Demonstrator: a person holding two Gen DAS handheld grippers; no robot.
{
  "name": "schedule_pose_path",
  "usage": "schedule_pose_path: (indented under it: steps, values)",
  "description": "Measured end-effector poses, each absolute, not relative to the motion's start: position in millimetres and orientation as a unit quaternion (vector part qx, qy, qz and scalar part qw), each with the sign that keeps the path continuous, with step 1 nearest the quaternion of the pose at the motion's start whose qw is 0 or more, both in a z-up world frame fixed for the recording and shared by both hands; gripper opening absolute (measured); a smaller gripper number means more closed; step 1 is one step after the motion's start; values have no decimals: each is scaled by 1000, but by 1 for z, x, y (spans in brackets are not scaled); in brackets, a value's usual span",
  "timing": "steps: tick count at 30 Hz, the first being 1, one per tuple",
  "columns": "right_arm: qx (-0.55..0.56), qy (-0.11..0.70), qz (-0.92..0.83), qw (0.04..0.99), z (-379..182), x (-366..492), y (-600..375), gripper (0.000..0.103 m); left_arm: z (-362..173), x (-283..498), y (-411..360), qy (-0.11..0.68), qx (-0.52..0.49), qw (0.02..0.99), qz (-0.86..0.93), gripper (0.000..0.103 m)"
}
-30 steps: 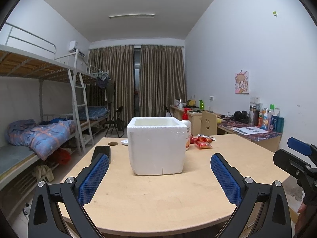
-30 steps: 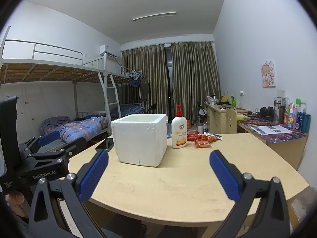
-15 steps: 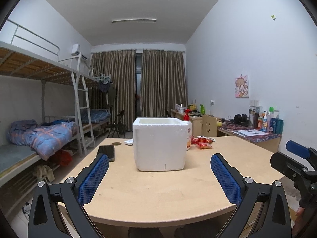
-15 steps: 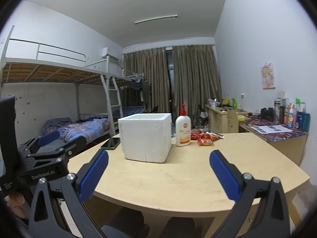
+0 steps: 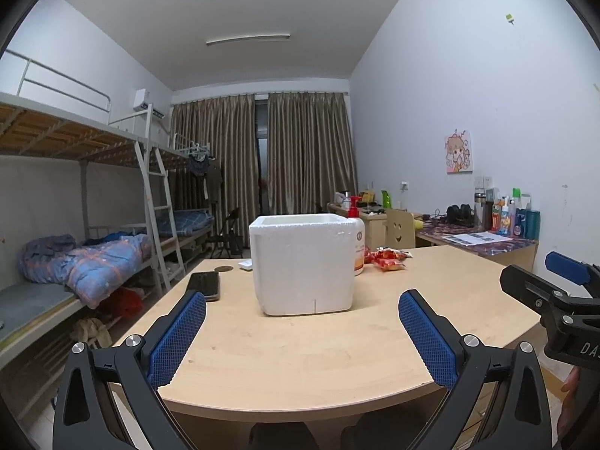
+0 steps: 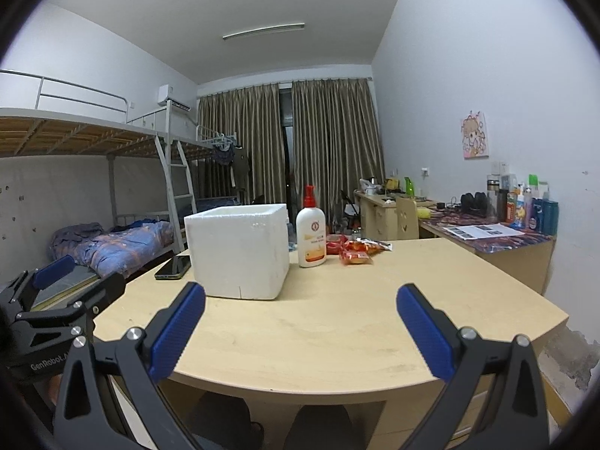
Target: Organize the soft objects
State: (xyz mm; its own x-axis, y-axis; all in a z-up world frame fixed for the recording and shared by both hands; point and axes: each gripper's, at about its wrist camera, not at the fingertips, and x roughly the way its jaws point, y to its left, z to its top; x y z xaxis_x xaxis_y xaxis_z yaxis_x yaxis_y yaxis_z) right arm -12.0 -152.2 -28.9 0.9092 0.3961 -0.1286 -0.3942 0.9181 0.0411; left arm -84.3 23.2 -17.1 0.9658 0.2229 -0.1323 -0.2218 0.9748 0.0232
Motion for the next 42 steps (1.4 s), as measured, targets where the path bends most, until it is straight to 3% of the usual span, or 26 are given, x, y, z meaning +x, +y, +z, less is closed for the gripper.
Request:
schedule_pose_path:
  steps: [42]
  values:
    - [-5,54,207,977,-26,-22,-152,103,-15,-85,14,66,17,993,99,103]
